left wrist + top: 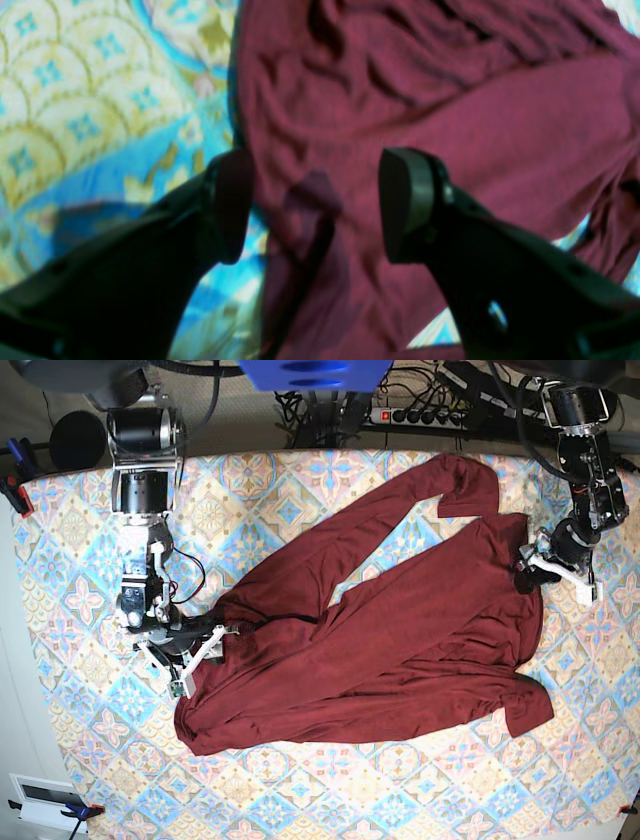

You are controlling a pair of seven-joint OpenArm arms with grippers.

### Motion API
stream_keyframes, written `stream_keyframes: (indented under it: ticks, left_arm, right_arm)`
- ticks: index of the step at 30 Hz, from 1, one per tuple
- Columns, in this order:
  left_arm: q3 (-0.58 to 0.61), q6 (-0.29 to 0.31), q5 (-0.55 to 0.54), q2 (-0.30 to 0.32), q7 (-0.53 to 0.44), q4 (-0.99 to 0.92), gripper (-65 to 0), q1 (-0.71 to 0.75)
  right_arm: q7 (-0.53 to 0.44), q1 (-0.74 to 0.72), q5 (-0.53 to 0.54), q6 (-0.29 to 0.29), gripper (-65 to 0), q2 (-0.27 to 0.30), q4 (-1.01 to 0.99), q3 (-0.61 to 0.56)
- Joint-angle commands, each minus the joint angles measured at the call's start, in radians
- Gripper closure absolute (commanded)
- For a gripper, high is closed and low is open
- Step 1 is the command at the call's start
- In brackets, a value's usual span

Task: Layout the t-shirt on the table in an organized manner, then fold the t-shirt properly
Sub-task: 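Stretch the shirt lengthwise, pulling the right gripper away from the left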

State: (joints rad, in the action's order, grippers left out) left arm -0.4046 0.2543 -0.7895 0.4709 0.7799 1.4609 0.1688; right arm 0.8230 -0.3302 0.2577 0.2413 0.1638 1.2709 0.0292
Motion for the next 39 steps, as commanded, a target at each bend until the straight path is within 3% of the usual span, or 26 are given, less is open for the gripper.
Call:
stream_keyframes:
  ticks: [1,15,18,20,22,23,28,32,35,39]
  left_arm:
    - [-0.007,0.010,-0.025,0.022,-0.021,0.031,-37.3,0.007]
    - [-0.007,0.010,-0.066,0.021,-0.020,0.044,-37.1,0.045]
    - [-0.006,0.010,-0.066,0.019,-0.020,0.044,-37.1,0.045]
    - [-0.006,0.010,-0.066,0.019,-0.020,0.044,-37.1,0.045]
    - [-0.006,0.010,-0.066,0.019,-0.018,0.044,-37.1,0.045]
    - [-0.004,0.012,-0.066,0.019,-0.018,0.044,-37.1,0.047]
    - [-0.003,0.021,-0.064,0.024,-0.012,0.074,-36.9,0.084]
    - [-0.001,0.113,-0.064,0.052,0.059,0.134,-34.7,0.108]
    - [-0.003,0.150,-0.060,0.059,0.083,0.128,-32.9,0.107]
    - [0.002,0.152,-0.055,0.058,0.083,0.126,-32.1,0.105]
  right_arm:
    - [-0.020,-0.027,0.012,-0.003,-33.3,0.010,-0.004,0.033]
    - [-0.023,-0.022,0.016,-0.003,-32.5,0.012,-0.081,0.085]
    - [-0.020,-0.019,0.018,-0.003,-24.5,0.012,-0.081,0.085]
    - [-0.015,-0.017,0.019,-0.003,-15.8,0.012,-0.081,0.085]
    - [-0.021,0.001,0.019,-0.003,-2.9,0.012,-0.073,0.110]
    - [-0.021,0.013,0.019,-0.003,0.0,0.012,-0.067,0.145]
    - [0.012,0.053,0.019,-0.003,0.0,0.012,0.029,0.320]
    - [0.048,0.087,0.019,-0.003,0.0,0.015,0.108,0.420]
    - [0.069,0.107,0.021,-0.003,0.0,0.055,0.168,0.446]
    - [0.068,0.148,0.021,-0.003,0.0,0.098,0.214,0.450]
